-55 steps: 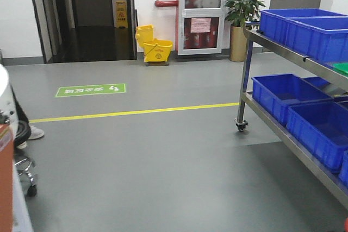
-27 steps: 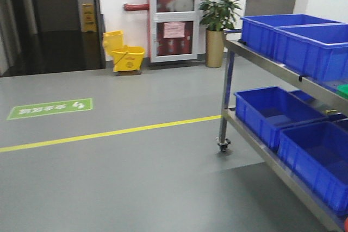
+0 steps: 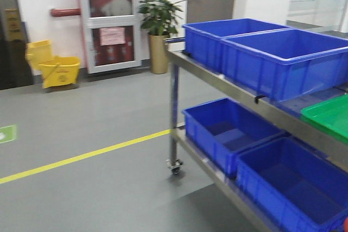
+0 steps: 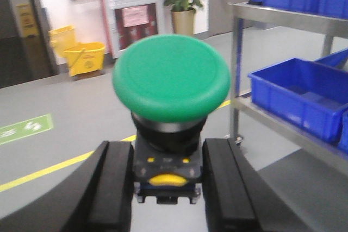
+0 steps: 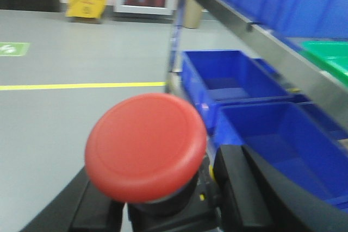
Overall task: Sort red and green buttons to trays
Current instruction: 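Drive the base away from the shelving while holding both buttons, then drive up to the table with the green and red trays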
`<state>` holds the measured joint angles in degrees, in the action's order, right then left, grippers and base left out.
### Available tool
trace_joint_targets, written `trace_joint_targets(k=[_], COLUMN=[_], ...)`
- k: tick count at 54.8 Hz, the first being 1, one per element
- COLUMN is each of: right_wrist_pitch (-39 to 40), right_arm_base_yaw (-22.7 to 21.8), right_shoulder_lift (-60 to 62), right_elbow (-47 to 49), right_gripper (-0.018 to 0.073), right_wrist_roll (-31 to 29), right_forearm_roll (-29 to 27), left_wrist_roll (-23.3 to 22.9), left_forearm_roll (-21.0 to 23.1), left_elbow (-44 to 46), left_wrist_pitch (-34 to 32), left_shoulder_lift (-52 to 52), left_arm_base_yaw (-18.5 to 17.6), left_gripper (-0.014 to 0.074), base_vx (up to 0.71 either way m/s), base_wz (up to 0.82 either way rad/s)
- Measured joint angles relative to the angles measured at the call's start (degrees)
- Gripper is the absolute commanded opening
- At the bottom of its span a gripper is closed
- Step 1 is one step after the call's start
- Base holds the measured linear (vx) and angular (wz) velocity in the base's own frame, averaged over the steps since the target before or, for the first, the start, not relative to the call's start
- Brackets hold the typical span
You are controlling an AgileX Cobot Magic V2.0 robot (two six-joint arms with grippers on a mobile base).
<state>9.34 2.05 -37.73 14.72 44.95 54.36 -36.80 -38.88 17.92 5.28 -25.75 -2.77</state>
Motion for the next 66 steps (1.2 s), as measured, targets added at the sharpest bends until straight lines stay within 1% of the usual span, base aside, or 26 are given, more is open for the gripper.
trace_joint_targets(k=[20,38,53,66], right_wrist_pitch=[0.0,0.0,0.0,-0.1], right_arm_base_yaw=[0.0,0.0,0.0,0.0], right_shoulder_lift=[-0.2,-0.3,-0.3,-0.3], right_elbow=[0.0,0.0,0.0,0.0], right_gripper=[-0.0008,-0.0008,-0.0008,-0.0008], right_wrist_roll=[0.0,0.0,0.0,0.0], right_forearm_roll=[0.0,0.0,0.0,0.0], left_wrist_roll=[0.0,0.0,0.0,0.0], left_forearm_roll=[0.0,0.0,0.0,0.0], left_elbow=[0.0,0.0,0.0,0.0], left_wrist_pitch=[0.0,0.0,0.0,0.0], left_shoulder_lift=[0.0,0.0,-0.1,-0.1], left_arm_base_yaw=[0.0,0.0,0.0,0.0], left_gripper=[0.0000,0.0000,0.0000,0.0000], base_vx=[0.57,0.48,0.37,0.22], base_wz=[-0.57,-0.69,-0.84,-0.72])
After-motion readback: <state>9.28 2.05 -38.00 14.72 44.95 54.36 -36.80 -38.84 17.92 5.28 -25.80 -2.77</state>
